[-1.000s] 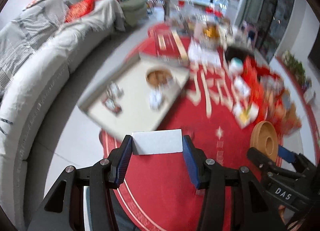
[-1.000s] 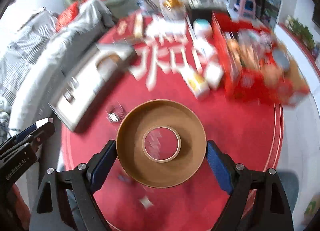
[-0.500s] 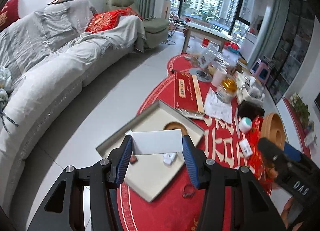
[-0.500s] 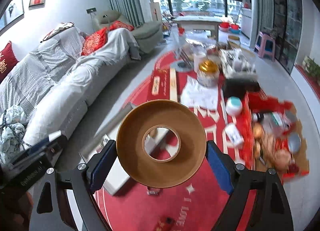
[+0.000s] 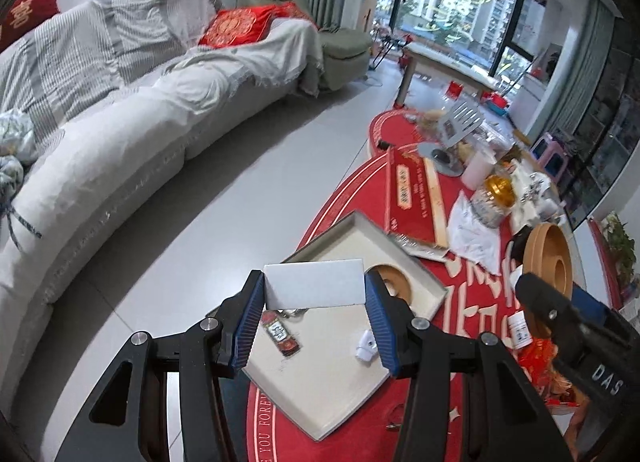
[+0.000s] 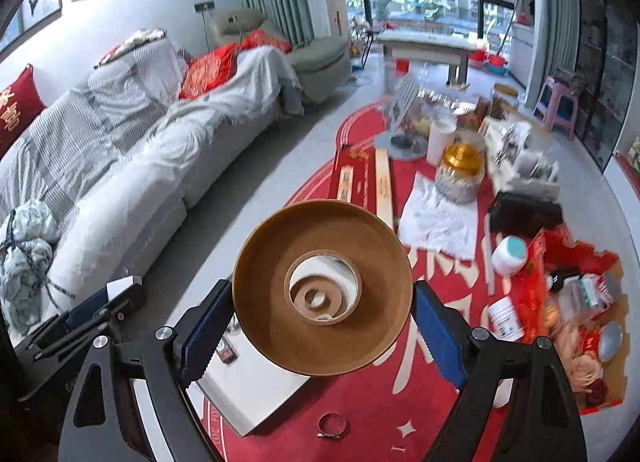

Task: Organize rigid objects
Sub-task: 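Carry the card and cork ring into the white tray and release both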

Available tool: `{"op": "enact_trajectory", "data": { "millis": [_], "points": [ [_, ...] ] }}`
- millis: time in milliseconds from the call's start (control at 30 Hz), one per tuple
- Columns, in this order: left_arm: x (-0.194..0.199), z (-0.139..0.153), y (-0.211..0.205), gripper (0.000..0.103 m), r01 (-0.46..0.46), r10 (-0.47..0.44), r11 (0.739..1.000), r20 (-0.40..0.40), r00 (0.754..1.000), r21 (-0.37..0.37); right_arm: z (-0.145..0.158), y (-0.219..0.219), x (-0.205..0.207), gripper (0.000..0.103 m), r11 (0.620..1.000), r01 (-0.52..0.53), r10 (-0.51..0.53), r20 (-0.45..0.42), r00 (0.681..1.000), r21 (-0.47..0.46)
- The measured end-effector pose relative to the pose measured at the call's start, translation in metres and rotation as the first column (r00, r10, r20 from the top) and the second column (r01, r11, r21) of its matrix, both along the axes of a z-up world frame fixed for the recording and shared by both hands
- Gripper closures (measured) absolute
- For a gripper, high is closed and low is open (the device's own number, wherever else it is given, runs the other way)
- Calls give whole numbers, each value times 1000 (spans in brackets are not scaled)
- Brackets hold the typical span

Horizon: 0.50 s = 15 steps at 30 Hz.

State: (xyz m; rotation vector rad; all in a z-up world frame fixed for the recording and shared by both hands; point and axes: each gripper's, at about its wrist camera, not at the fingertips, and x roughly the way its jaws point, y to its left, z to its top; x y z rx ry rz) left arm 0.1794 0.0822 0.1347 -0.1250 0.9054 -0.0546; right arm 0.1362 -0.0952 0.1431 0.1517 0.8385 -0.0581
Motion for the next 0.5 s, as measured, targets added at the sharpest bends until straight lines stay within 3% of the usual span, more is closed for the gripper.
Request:
{"op": "enact_trajectory", "data": {
  "millis": [500],
  "points": [
    [13, -43, -6, 49, -18, 24, 998, -86, 996, 67, -51, 4, 17, 14, 999, -11, 15, -97, 995, 41]
  ]
}}
